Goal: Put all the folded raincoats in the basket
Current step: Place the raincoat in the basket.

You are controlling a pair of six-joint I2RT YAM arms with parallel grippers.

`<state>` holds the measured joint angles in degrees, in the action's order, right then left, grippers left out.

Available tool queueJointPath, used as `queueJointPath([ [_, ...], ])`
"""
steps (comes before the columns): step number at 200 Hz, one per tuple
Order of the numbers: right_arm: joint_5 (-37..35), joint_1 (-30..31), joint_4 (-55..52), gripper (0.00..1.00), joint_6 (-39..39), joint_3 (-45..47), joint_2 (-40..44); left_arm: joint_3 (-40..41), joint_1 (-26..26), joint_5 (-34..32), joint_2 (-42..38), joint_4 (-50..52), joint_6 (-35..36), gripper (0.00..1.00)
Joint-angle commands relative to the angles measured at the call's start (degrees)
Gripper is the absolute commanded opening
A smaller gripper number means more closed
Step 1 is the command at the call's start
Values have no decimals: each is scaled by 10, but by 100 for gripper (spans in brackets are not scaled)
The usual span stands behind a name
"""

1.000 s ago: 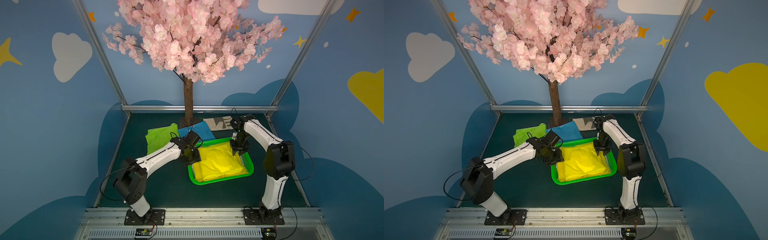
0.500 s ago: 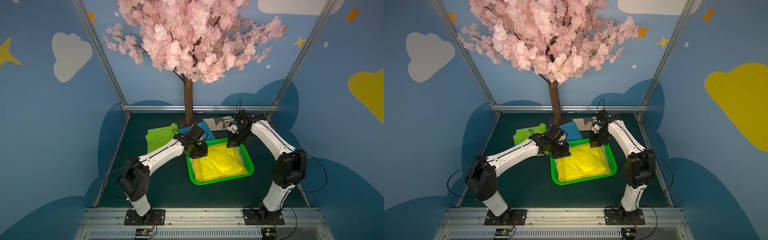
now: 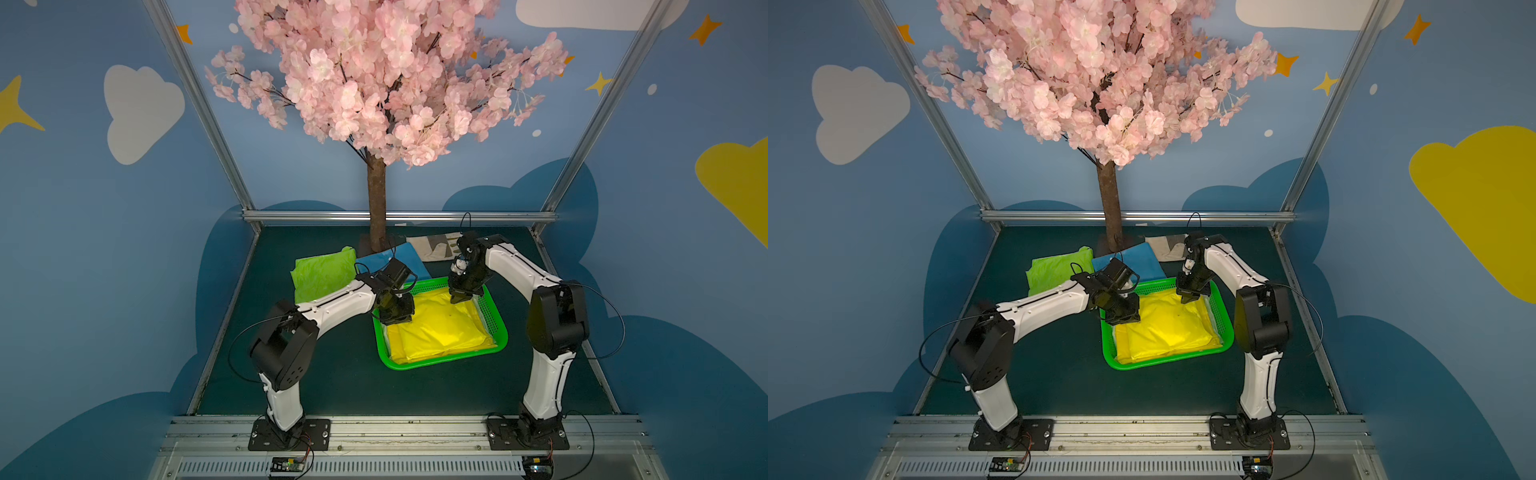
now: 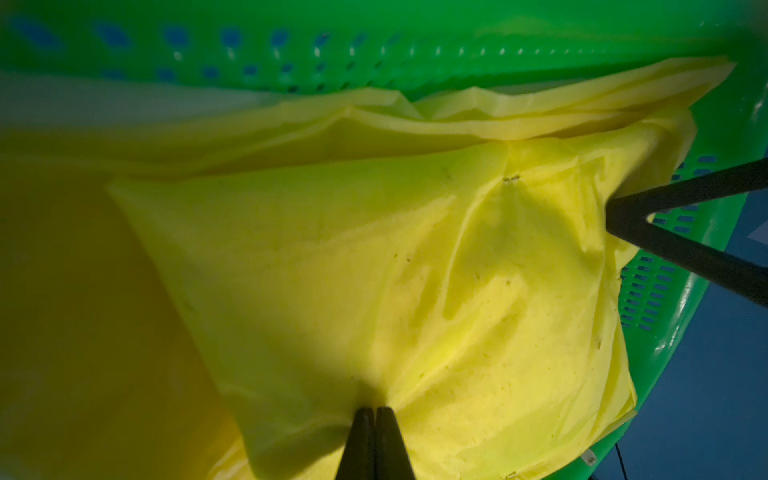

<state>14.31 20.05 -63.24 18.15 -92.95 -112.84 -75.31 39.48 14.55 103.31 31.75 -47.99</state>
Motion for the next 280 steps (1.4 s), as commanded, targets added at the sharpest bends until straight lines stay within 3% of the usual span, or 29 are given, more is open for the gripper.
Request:
queueJointPath([
  [1,-25,10,-21,0,-6,23,60,8,2,6,-35,13,-4,7],
  [46,-14,66,-15,0,14,156,203,32,32,42,-88,-12,-16,9],
  [120,-122,65,-17,0,56,252,182,90,59,26,-60,-5,-17,3],
  [135,-114,66,-14,0,52,249,184,93,58,20,-73,-3,-17,4],
  [147,-84,71,0,0,43,246,202,89,58,10,-89,2,-14,9],
  [175,-59,76,19,0,37,245,243,87,54,-9,-128,9,-8,32],
  [194,-57,77,6,0,34,236,242,93,40,-27,-157,24,0,39],
  [210,-46,80,3,0,36,231,256,107,0,-47,-201,54,14,43],
  [222,-30,86,5,7,41,227,276,133,-54,-50,-246,62,24,52],
  [250,4,108,24,26,49,226,329,224,-241,-60,-335,44,52,78],
  [280,24,130,30,35,59,219,353,259,-451,11,-317,27,70,79],
])
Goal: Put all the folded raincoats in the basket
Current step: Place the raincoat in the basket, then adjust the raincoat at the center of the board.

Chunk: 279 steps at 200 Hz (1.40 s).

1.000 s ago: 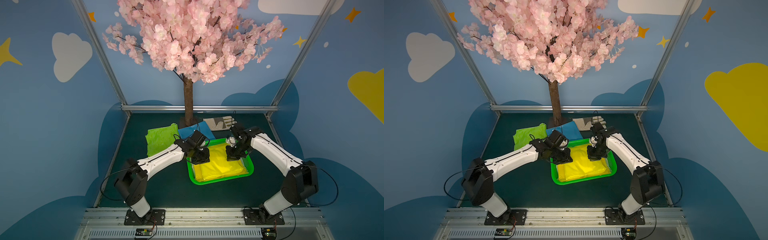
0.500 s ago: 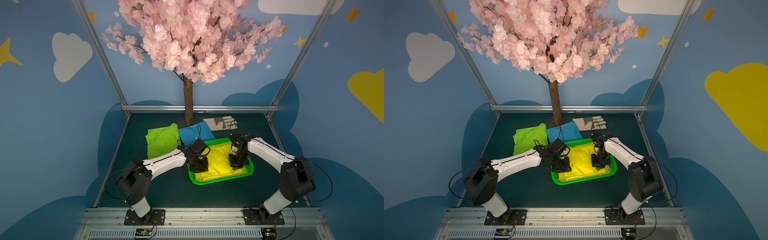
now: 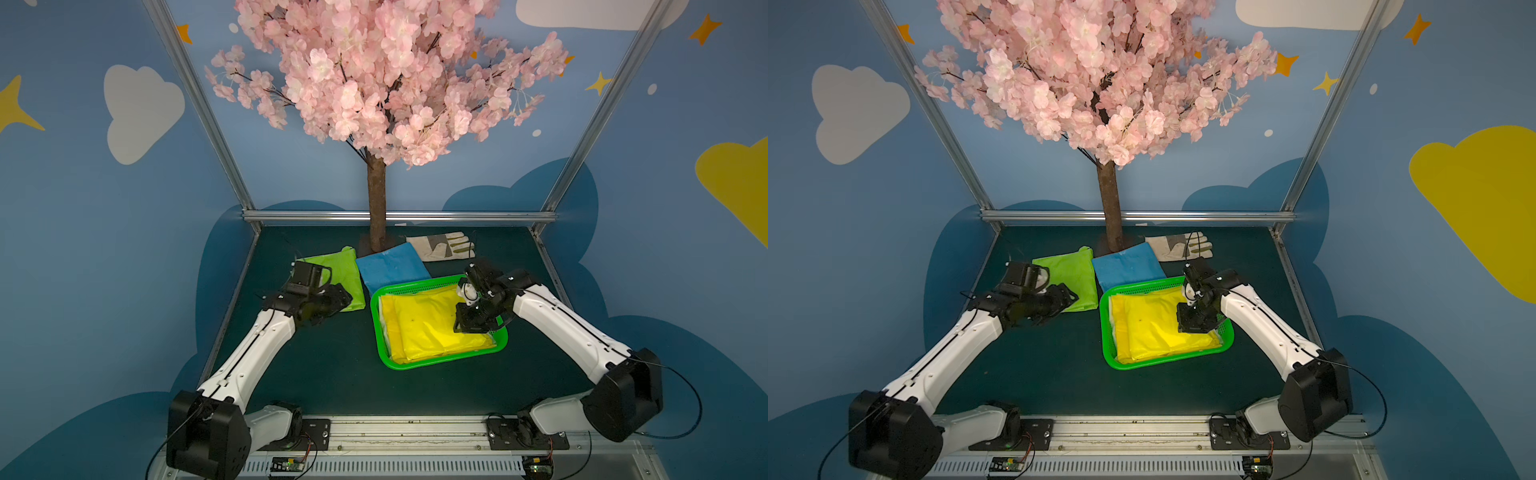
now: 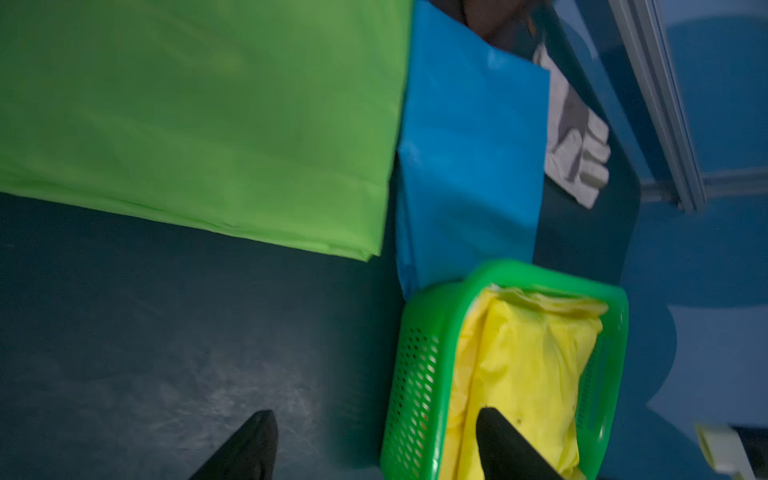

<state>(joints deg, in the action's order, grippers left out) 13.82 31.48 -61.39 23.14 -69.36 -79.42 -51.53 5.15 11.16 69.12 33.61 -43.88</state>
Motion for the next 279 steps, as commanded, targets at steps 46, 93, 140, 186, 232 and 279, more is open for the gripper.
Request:
queueJointPath([
  [46,17,53,17,36,16,-13,23,-31,-229,98,170,7,45,72],
  [93,21,68,24,36,13,-7,8,-13,-256,102,238,-90,14,70],
  [140,19,73,26,36,7,1,4,-2,-255,137,298,-144,3,65],
  [186,18,74,24,36,5,1,-1,-7,-253,169,355,-192,-5,45],
  [232,17,75,23,36,11,-1,-10,5,-251,192,354,-224,-14,13],
  [279,10,75,20,36,10,0,-19,-14,-272,114,209,-97,2,2],
])
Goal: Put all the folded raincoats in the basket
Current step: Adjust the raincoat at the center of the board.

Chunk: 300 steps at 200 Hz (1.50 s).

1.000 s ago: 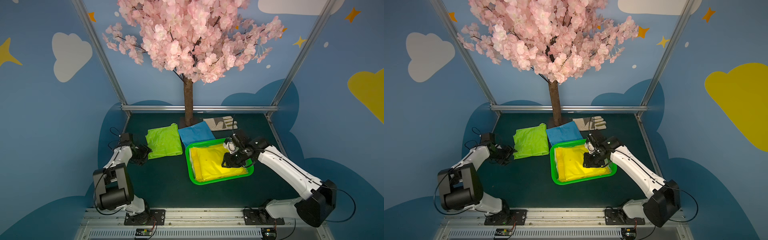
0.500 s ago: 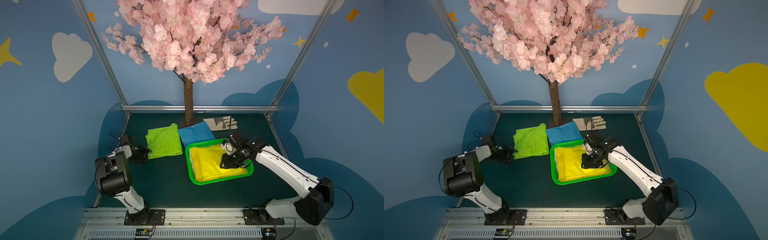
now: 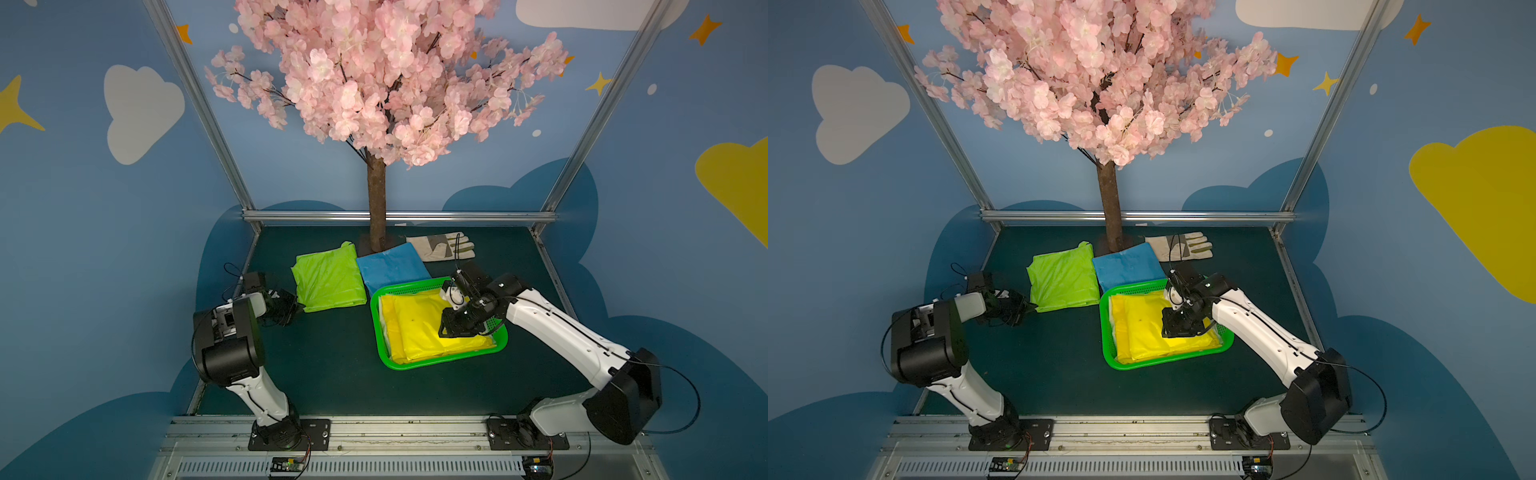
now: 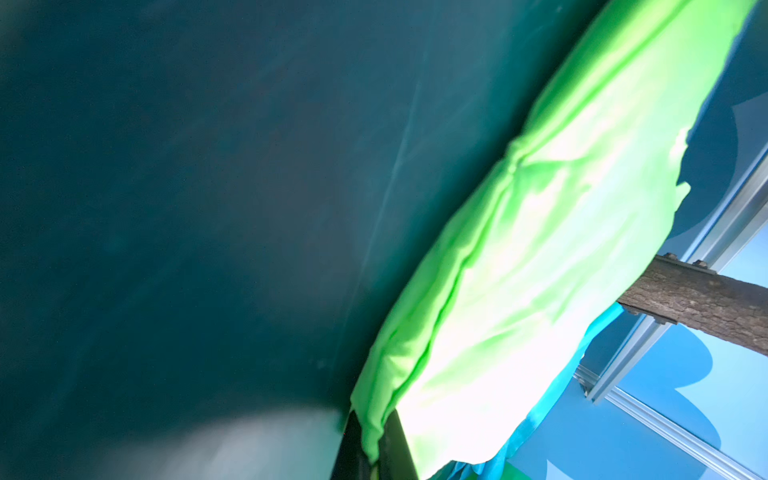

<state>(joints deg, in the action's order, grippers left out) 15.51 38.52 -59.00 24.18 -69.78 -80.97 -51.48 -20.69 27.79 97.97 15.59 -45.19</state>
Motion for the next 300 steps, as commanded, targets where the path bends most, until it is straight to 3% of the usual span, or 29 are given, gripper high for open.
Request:
queueJointPath([
  [1,-7,5,-4,36,0,4,-3,-16,-15,-55,-84,88,17,2],
  [38,-16,5,-6,35,-3,10,-1,-99,-29,-186,-243,274,94,2],
  [62,-24,5,-11,36,-10,11,-4,-184,0,-246,-308,339,152,2],
  [74,-29,5,-13,35,-12,13,-4,-225,45,-233,-304,345,180,2],
  [84,-31,4,-14,35,-11,16,-3,-249,107,-260,-285,347,192,2],
  [100,-30,4,-14,36,-5,21,2,-259,210,-296,-223,344,203,2],
  [120,-23,5,-14,35,0,27,10,-251,302,-308,-121,341,187,3],
  [129,-22,5,-15,36,1,30,14,-245,334,-314,-72,335,175,12],
  [139,-24,4,-17,36,2,32,16,-248,357,-305,-26,335,168,33],
  [151,-25,5,-23,36,0,30,16,-253,379,-305,15,337,158,52],
  [164,-28,5,-26,36,-1,30,16,-250,387,-299,21,334,151,64],
  [180,-31,5,-26,36,-1,30,13,-244,386,-294,-8,328,147,72],
  [213,-17,7,-18,36,1,13,2,-196,347,-263,-117,309,121,71],
  [233,-7,13,-16,35,1,-15,-6,-126,275,-219,-188,287,87,71],
  [270,4,64,4,36,18,-95,-54,19,84,-158,-278,249,56,72],
  [300,-14,136,10,36,23,-211,-149,78,7,-121,-295,222,34,69],
])
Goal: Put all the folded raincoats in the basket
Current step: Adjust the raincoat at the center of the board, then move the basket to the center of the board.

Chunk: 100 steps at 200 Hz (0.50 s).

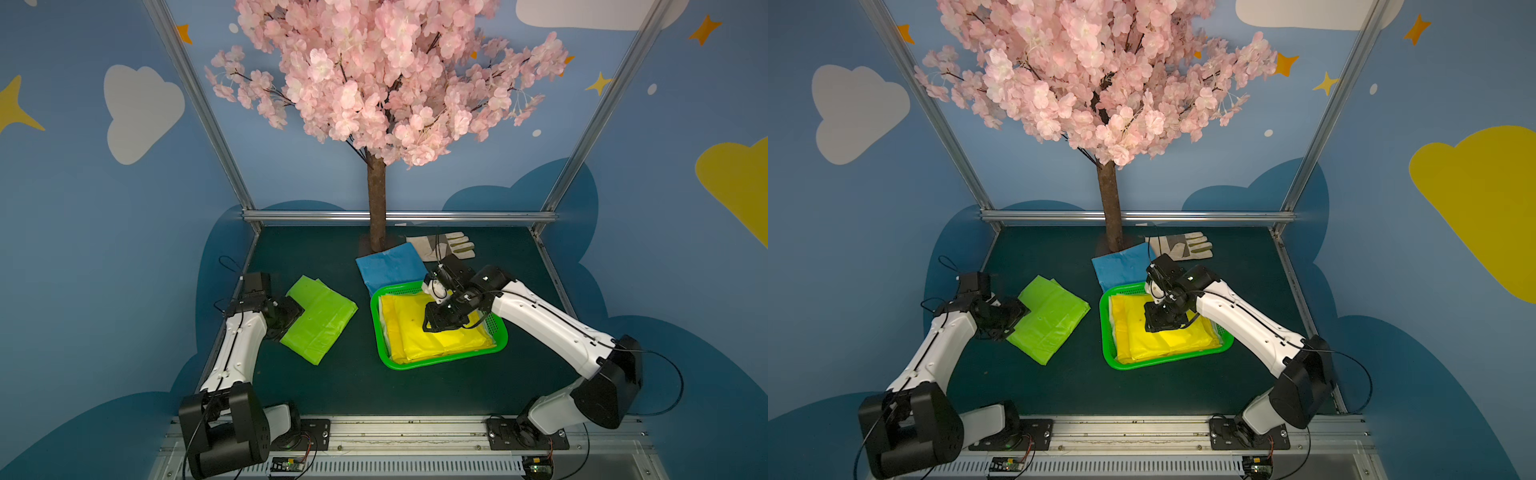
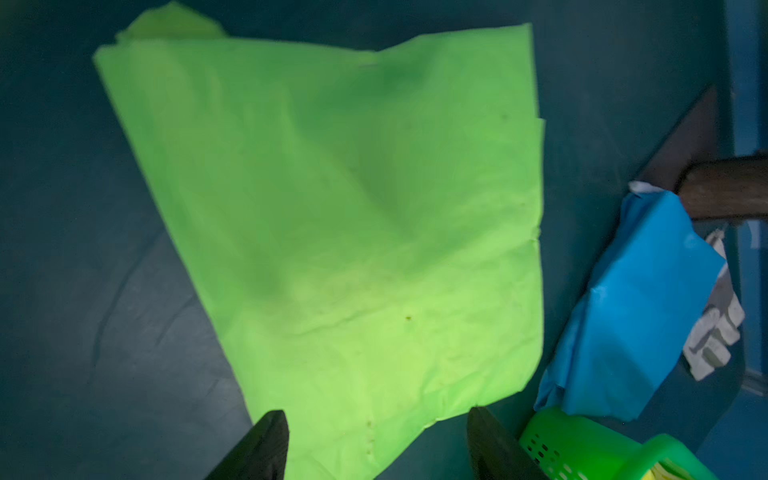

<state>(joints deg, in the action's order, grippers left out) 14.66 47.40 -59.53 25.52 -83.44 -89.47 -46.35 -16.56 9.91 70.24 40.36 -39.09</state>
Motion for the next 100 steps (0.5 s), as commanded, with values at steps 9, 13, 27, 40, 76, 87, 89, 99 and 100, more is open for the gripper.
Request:
queueJointPath([
  [9,-21,71,20,36,13,-107,-98,42,-50,78,-21,-39,-28,67],
  [13,-31,82,23,36,14,-121,-114,49,-56,85,-23,-45,-30,67],
  [27,-36,117,20,36,2,-187,-174,70,-71,96,-31,-61,-35,66],
  [40,-47,150,7,36,-12,-263,-237,80,-80,95,-38,-65,-35,65],
  [76,-83,185,-137,35,-10,-522,-439,83,-97,87,-54,-60,-29,65],
  [87,-92,180,-169,34,-3,-558,-475,84,-100,89,-55,-60,-28,65],
  [89,-94,178,-173,34,-1,-559,-479,84,-101,90,-54,-61,-28,65],
  [99,-106,166,-181,34,13,-550,-488,84,-102,93,-51,-60,-28,65],
  [100,-107,165,-181,34,14,-548,-488,84,-102,93,-51,-60,-28,65],
])
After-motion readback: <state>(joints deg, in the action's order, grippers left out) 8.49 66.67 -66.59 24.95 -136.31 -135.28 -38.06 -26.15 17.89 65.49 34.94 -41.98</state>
